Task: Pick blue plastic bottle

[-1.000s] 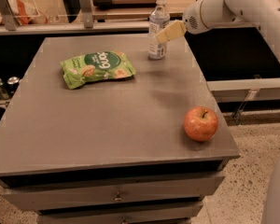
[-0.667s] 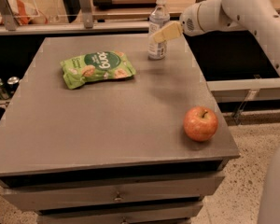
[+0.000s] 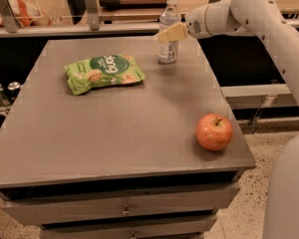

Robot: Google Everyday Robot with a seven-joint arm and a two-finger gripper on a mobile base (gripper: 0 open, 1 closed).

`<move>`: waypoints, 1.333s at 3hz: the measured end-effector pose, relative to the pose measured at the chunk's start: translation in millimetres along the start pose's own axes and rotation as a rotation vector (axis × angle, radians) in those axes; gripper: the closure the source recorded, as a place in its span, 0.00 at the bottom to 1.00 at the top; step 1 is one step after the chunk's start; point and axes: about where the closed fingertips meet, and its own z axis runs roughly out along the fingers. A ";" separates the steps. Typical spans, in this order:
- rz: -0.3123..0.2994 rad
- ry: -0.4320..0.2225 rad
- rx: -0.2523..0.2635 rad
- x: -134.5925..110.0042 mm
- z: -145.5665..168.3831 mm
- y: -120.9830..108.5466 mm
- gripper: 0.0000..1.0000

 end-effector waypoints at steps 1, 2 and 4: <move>0.006 -0.015 -0.010 -0.5 6.0 0.1 0.39; 0.009 -0.023 -0.010 -0.4 7.3 0.2 0.63; -0.041 -0.045 0.030 -27.1 -18.9 0.4 1.00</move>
Offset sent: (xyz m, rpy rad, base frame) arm 0.0032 -0.0016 0.0009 0.0341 -0.0184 -0.0054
